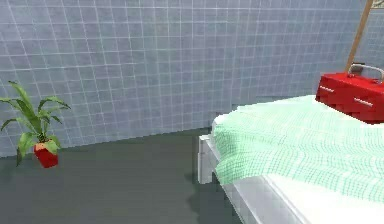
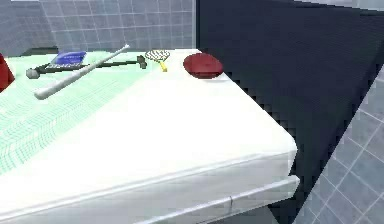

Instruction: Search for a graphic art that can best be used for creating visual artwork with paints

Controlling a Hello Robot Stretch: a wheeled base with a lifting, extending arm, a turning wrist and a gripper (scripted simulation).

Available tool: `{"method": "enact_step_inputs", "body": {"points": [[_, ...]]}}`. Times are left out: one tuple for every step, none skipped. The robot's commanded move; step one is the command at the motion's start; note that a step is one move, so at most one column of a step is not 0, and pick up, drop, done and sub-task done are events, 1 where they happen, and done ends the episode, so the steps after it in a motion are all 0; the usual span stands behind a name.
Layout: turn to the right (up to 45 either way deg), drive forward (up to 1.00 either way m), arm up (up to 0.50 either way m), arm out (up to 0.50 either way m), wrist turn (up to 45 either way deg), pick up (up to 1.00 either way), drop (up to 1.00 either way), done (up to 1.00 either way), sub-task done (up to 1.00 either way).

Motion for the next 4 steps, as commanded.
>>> {"method": "enact_step_inputs", "body": {"points": [[-9.0, 0.00, 0.00, 0.00, 0.0, 0.00, 0.00, 0.00, 0.00], [0.0, 1.00, 0.00, 0.00, 0.0, 0.00, 0.00, 0.00, 0.00], [-3.0, 0.00, 0.00, 0.00, 0.0, 0.00, 0.00, 0.00, 0.00], [0.0, 0.60, 0.00, 0.00, 0.0, 0.00, 0.00, 0.00, 0.00]]}}
